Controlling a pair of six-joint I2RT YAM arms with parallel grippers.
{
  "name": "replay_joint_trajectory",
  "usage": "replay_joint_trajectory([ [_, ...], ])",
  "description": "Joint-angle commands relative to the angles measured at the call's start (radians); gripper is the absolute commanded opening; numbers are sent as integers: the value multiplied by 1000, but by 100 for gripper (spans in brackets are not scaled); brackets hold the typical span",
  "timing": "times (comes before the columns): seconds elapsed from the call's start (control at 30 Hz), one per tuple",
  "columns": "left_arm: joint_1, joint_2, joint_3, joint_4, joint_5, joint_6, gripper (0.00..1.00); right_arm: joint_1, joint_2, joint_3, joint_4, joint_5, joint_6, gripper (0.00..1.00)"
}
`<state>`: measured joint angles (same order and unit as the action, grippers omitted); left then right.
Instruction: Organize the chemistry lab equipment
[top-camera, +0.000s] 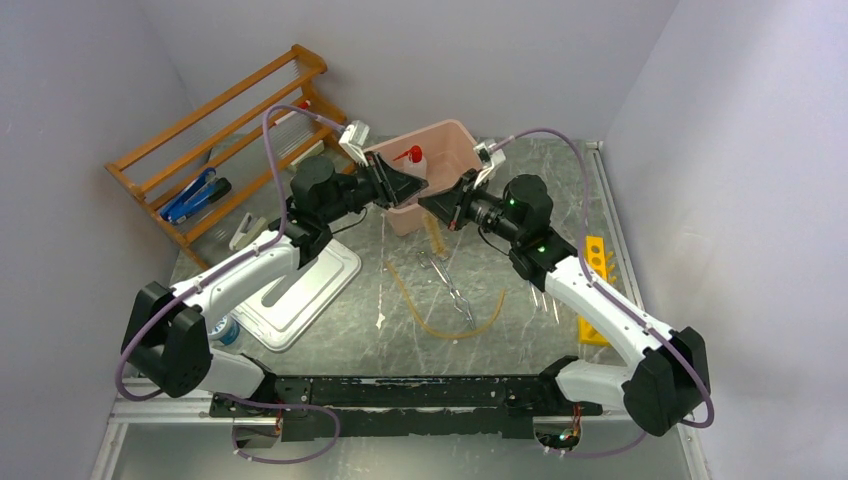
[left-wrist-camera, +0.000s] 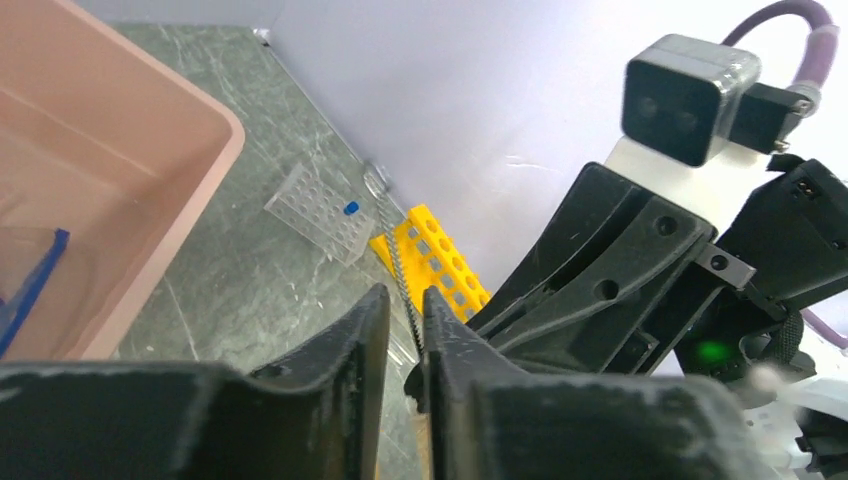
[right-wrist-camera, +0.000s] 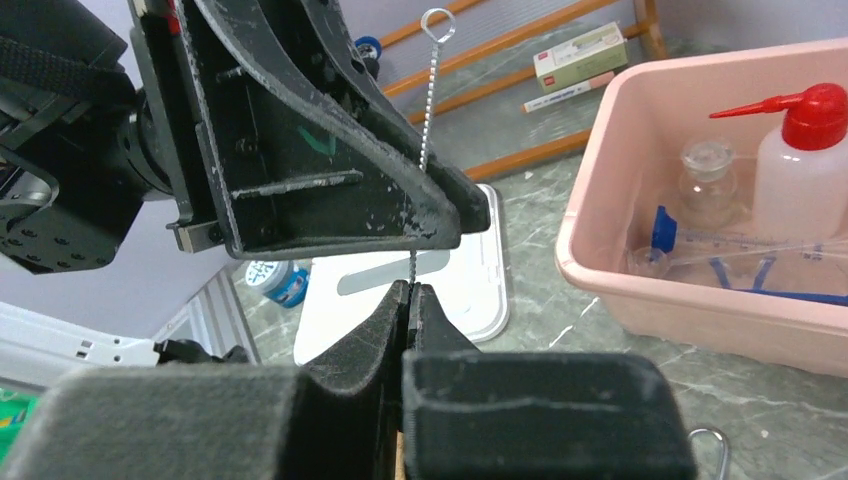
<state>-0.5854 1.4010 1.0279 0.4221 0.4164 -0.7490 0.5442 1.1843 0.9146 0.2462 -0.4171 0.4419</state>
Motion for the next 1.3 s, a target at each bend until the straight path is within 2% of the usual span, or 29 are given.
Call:
replay_joint_trajectory([
  [0.0, -1, 9, 12, 124, 48, -5, 16, 2, 8, 13, 65, -32, 23, 0],
  [0.03, -1, 13, 13, 131, 61, -2, 8, 1, 9, 11, 70, -29, 27, 0],
  [0.13, -1, 22, 32, 101, 72, 53, 5, 1, 24, 26, 53, -14, 34, 0],
  [0.17, -1, 20, 51, 43, 60, 94, 5, 2, 29, 42, 28, 4, 36, 9],
  [0.23, -1, 19, 98, -58, 20, 197, 5, 1, 36, 70, -17, 46, 24, 37],
  [0.27, 0, 20, 125, -113, -13, 248, 5, 2, 36, 82, -37, 69, 16, 47],
  [0.33, 0, 30, 190, -211, -59, 358, 5, -1, 29, 100, -67, 117, -14, 58],
  [0.37, 1, 38, 222, -254, -78, 408, 5, -1, 24, 109, -77, 140, -37, 60],
  [0.53, 1, 114, 391, -429, -141, 610, 5, -3, -12, 125, -90, 284, -110, 61],
  [0.7, 1, 267, 615, -614, -158, 756, 5, -6, -35, 95, -92, 568, -142, 61],
  [0.8, -6, 390, 765, -750, -171, 846, 5, -10, -27, 80, -108, 681, -152, 61],
  [1.0, -22, 589, 962, -903, -255, 948, 5, -22, -19, 52, -142, 732, -131, 61],
  [1.27, -31, 807, 1172, -1017, -189, 973, 5, -43, -17, 23, -169, 749, -129, 61],
])
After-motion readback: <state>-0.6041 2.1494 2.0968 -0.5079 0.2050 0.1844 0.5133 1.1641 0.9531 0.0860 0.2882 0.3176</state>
